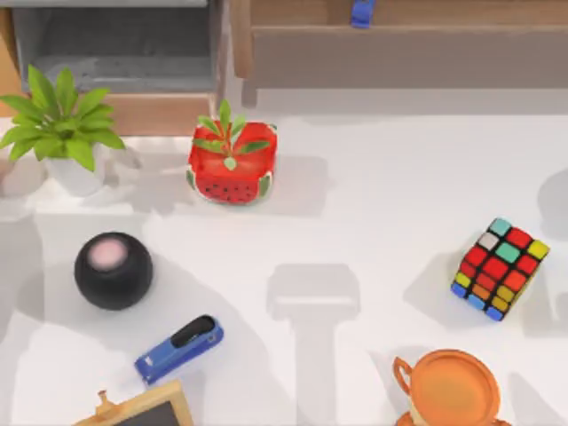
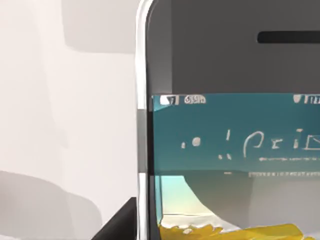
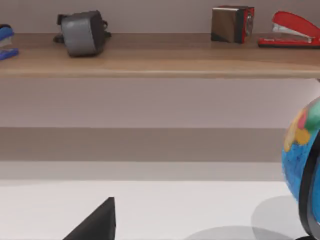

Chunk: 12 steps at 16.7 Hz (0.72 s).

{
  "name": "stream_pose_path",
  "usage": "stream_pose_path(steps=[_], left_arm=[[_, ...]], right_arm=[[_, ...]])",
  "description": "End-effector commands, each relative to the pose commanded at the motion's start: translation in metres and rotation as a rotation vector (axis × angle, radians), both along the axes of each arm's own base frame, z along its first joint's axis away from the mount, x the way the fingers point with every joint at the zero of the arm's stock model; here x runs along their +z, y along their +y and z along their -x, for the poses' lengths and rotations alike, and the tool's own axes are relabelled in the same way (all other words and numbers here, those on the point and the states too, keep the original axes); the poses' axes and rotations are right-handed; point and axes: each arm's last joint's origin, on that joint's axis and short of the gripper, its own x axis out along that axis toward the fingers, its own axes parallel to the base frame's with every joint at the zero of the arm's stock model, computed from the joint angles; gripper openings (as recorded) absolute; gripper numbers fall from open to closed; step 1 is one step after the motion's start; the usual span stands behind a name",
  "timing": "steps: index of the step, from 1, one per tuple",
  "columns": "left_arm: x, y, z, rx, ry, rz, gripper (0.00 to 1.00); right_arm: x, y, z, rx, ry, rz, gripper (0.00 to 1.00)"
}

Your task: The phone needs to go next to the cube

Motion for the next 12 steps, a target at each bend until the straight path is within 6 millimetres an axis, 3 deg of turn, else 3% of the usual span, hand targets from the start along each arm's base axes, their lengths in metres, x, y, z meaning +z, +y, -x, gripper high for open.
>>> stream_pose_path(steps=[3, 6, 9, 12], left_arm=[[0.041, -0.041, -0.020, 0.115, -0.020, 0.036, 0.00], [0.067, -0.102, -0.042, 0.215, -0.014, 0.077, 0.00], [0.078, -0.185, -0.056, 0.249, 0.006, 0.099, 0.00], [0.075, -0.281, -0.051, 0.211, 0.029, 0.095, 0.00]], right_arm=[[0.000, 0.000, 0.000, 0.000, 0.000, 0.000, 1.00], [0.000, 0.000, 0.000, 0.000, 0.000, 0.000, 1.00], [0.000, 0.000, 0.000, 0.000, 0.000, 0.000, 1.00], [0.000, 0.000, 0.000, 0.000, 0.000, 0.000, 1.00]])
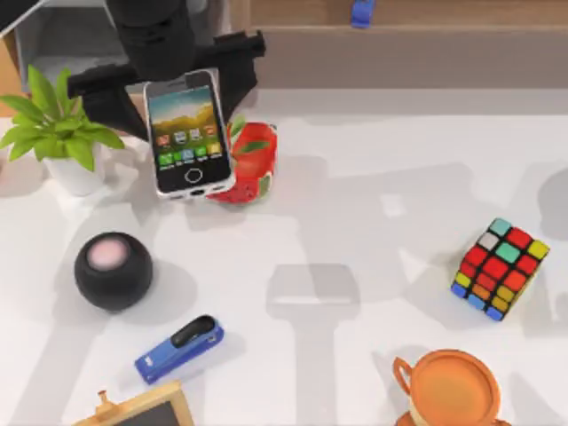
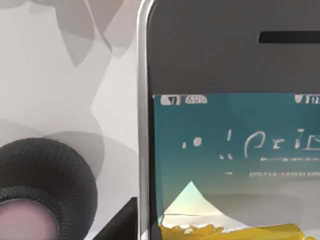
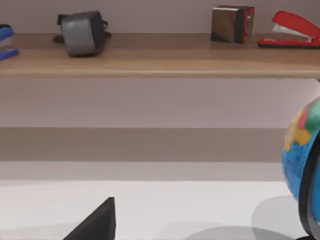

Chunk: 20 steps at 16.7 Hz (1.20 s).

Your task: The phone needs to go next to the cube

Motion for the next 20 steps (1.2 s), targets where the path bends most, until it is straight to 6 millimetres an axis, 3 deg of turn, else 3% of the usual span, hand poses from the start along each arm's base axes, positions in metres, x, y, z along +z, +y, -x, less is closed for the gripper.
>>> stream_pose_path(steps=[4, 6, 8, 11, 20], left_arm=[[-0.030, -0.113, 0.029, -0.102, 0.018, -0.033, 0.00], [-0.050, -0.152, 0.045, -0.147, 0.022, -0.055, 0.00], [-0.068, -0.177, 0.057, -0.182, 0.028, -0.076, 0.00], [-0.081, -0.192, 0.065, -0.205, 0.037, -0.095, 0.00], [-0.075, -0.187, 0.058, -0.177, -0.010, -0.090, 0.00]], right_arm=[[0.000, 0.000, 0.000, 0.000, 0.000, 0.000, 1.00], [0.000, 0.000, 0.000, 0.000, 0.000, 0.000, 1.00], [0.000, 0.000, 0.000, 0.000, 0.000, 0.000, 1.00], [0.000, 0.000, 0.000, 0.000, 0.000, 0.000, 1.00], [0.000, 0.000, 0.000, 0.000, 0.000, 0.000, 1.00]])
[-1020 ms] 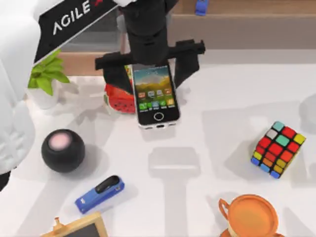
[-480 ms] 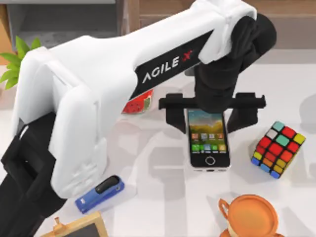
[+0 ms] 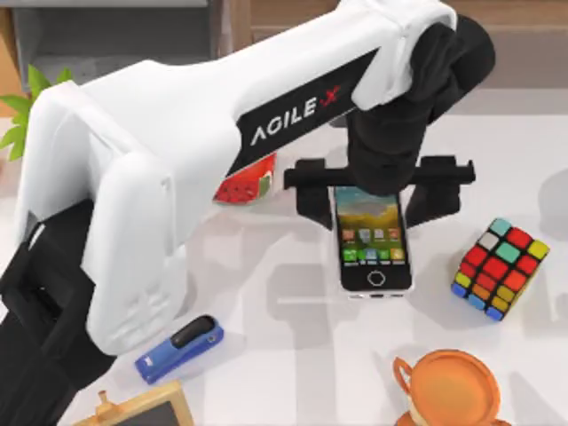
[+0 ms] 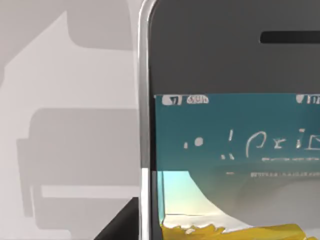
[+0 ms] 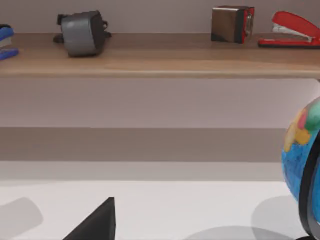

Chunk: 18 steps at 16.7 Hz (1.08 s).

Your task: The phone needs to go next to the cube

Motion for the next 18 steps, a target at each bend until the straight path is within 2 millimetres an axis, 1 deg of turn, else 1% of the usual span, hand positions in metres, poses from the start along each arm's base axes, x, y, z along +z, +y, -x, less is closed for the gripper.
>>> stream_pose_path(steps=[5, 8, 11, 16, 17, 18], left_arm=[[0.008, 0.001, -0.006, 0.016, -0.101, 0.021, 0.00], [0.003, -0.001, -0.004, 0.007, -0.122, 0.028, 0.00], [-0.013, -0.004, 0.000, -0.010, -0.088, 0.028, 0.00], [-0.054, -0.005, 0.007, -0.026, 0.031, -0.001, 0.00], [-0.060, -0.005, 0.008, -0.026, 0.046, -0.009, 0.00], [-0.060, -0.005, 0.008, -0.026, 0.048, -0.010, 0.00]], right_arm=[[0.000, 0.000, 0.000, 0.000, 0.000, 0.000, 1.00], [0.000, 0.000, 0.000, 0.000, 0.000, 0.000, 1.00], [0.000, 0.000, 0.000, 0.000, 0.000, 0.000, 1.00], [0.000, 0.000, 0.000, 0.000, 0.000, 0.000, 1.00], [0.000, 0.000, 0.000, 0.000, 0.000, 0.000, 1.00], [0.000, 0.000, 0.000, 0.000, 0.000, 0.000, 1.00]])
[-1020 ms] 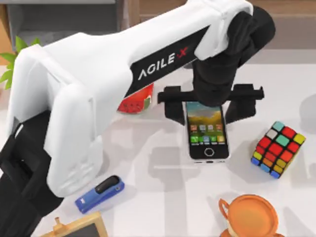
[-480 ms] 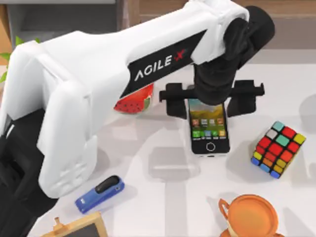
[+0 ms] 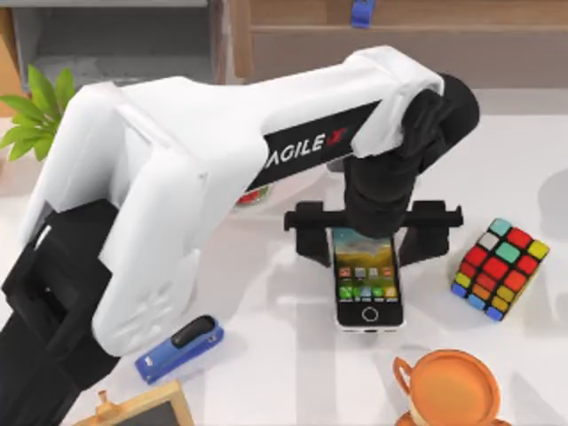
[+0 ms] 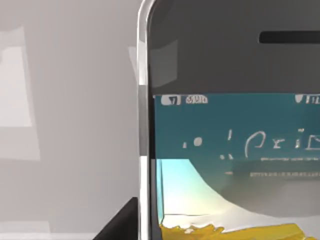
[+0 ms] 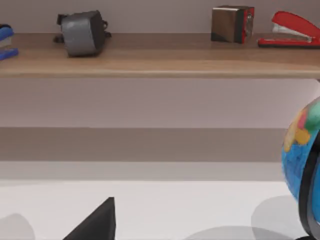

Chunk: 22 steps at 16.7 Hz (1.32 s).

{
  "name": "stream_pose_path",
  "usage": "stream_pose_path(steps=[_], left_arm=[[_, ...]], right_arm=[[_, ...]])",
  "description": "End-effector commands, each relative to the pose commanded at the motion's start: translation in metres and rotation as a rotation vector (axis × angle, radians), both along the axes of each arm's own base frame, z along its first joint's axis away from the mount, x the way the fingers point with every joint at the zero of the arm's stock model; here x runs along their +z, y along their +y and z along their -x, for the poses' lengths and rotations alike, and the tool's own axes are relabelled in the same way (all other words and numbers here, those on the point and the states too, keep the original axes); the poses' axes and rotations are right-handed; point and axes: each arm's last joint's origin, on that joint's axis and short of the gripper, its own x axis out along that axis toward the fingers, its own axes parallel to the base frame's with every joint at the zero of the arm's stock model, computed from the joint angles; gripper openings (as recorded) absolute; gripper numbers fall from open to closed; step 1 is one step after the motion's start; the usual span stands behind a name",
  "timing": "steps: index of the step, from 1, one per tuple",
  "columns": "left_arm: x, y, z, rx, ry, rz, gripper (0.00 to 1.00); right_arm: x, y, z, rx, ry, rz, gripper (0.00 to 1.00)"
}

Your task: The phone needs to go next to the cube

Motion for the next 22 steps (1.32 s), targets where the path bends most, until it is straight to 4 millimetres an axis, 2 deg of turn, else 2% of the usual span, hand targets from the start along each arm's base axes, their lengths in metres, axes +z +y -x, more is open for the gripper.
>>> stream_pose_path(steps=[3, 16, 22], left_arm=[[0.0000, 0.0000, 0.0000, 0.000, 0.000, 0.000, 0.00], [0.0000, 0.0000, 0.0000, 0.000, 0.000, 0.000, 0.98], [0.0000, 0.0000, 0.0000, 0.000, 0.000, 0.000, 1.00]], right_arm=[[0.0000, 0.0000, 0.0000, 0.000, 0.000, 0.000, 1.00], [0.0000, 0.0000, 0.0000, 0.000, 0.000, 0.000, 1.00], [0.0000, 0.0000, 0.0000, 0.000, 0.000, 0.000, 1.00]])
